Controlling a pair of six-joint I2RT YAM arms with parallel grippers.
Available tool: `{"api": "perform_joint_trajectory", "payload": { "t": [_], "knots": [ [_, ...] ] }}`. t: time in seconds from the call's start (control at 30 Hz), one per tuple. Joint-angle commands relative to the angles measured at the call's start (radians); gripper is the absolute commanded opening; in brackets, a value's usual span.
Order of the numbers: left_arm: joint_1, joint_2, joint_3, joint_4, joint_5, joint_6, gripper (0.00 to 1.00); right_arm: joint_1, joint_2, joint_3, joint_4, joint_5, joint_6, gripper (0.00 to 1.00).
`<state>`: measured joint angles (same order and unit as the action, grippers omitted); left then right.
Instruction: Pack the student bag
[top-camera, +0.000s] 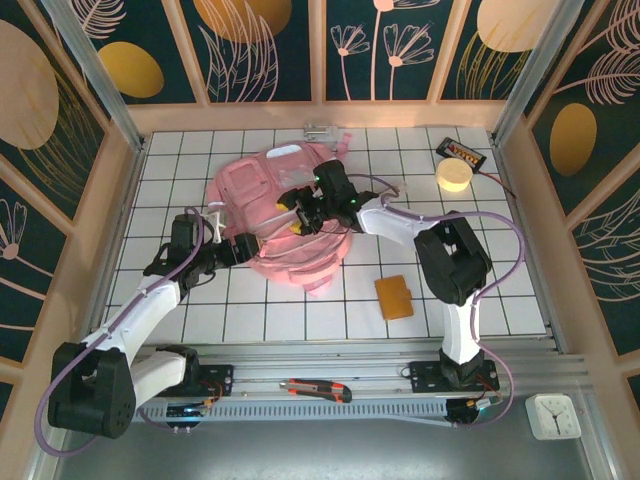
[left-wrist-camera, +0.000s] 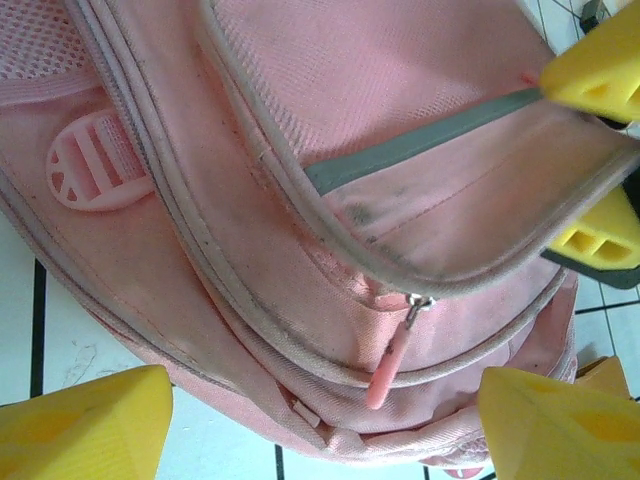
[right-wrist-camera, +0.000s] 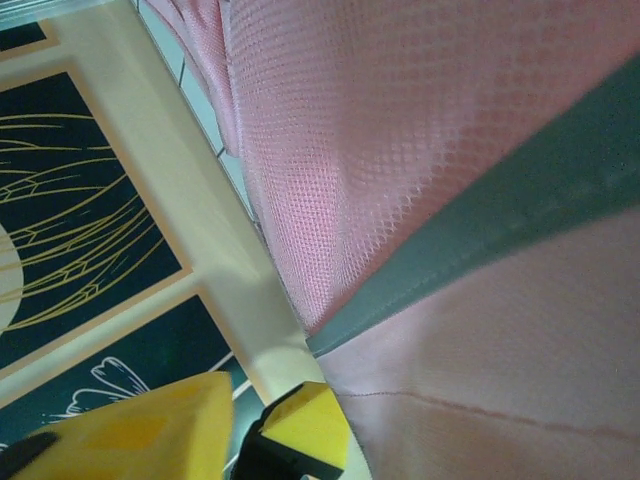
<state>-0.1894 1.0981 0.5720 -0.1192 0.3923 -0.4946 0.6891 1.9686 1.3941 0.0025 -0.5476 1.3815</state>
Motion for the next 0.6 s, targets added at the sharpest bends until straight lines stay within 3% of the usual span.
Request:
{"api": "perform_joint_trajectory", "payload": {
  "t": [0.0, 0.07, 0.1, 0.27, 0.57],
  "knots": [
    [-0.005, -0.014, -0.011, 0.029, 0.021, -0.010, 0.79, 0.005, -0.009, 0.051, -0.052, 0.005, -0.032, 0.28],
    [-0.005, -0.015, -0.009, 0.030, 0.034, -0.003, 0.79, 0.008, 0.002, 0.112, -0.107, 0.017, -0.073, 0.05],
    [-0.005, -0.017, -0.008, 0.029, 0.043, 0.003, 0.79, 0.010, 0.008, 0.145, -0.134, 0.024, -0.090, 0.00],
    [-0.005, -0.015, 0.007, 0.018, 0.063, 0.020, 0.77, 0.018, 0.031, 0.241, -0.183, 0.023, -0.113, 0.00],
    [-0.026, 0.072, 0.046, 0.039, 0.065, 0.083, 0.56, 0.021, 0.041, 0.250, -0.187, 0.000, -0.107, 0.00]
  ]
}}
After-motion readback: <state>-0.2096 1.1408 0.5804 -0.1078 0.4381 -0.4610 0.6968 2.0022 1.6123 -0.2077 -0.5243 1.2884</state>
